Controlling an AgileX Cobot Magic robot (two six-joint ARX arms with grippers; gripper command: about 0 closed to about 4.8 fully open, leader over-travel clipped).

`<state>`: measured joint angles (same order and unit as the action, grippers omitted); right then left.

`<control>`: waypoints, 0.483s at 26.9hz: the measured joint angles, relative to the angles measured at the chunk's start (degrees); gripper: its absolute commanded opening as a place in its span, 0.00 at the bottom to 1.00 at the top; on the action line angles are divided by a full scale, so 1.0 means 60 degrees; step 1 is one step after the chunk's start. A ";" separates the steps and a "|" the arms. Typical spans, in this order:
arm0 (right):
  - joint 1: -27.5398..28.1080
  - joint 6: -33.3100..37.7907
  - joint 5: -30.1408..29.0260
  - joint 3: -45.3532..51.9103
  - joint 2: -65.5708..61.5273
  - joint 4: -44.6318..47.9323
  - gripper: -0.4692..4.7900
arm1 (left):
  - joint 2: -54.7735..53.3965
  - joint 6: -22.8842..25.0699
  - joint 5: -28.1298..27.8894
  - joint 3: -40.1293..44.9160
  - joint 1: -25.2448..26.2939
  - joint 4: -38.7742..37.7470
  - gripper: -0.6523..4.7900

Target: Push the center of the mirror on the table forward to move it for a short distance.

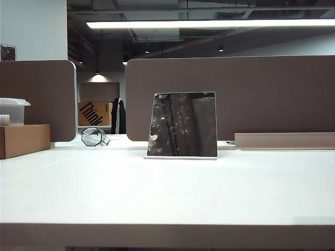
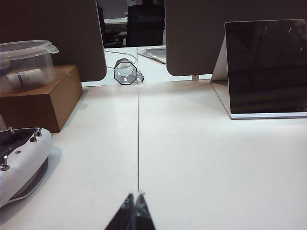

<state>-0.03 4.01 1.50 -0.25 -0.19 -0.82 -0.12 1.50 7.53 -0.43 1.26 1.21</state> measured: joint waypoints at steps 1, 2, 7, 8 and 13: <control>-0.0076 -0.0004 0.0004 0.0000 0.0000 0.0000 0.14 | 0.0004 0.0000 -0.0004 0.0000 0.0000 0.0000 0.11; -0.0160 -0.0044 -0.0007 0.0000 0.0000 -0.0004 0.14 | 0.0000 0.0000 -0.0004 0.0004 0.0000 0.0000 0.11; -0.0444 -0.0142 -0.0007 0.0000 0.0000 0.0000 0.14 | 0.0000 0.0000 0.0000 0.0004 0.0000 0.0000 0.11; -0.0426 -0.0142 0.0000 0.0000 0.0000 0.0000 0.14 | 0.0000 0.0000 -0.0004 0.0004 0.0000 0.0000 0.11; -0.0401 -0.0142 0.0131 0.0000 0.0000 0.0000 0.14 | 0.0004 0.0000 -0.0004 0.0000 0.0000 0.0000 0.11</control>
<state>-2.44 3.16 2.28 -0.25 -0.19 -0.82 -0.10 1.50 7.51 -0.43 1.26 1.21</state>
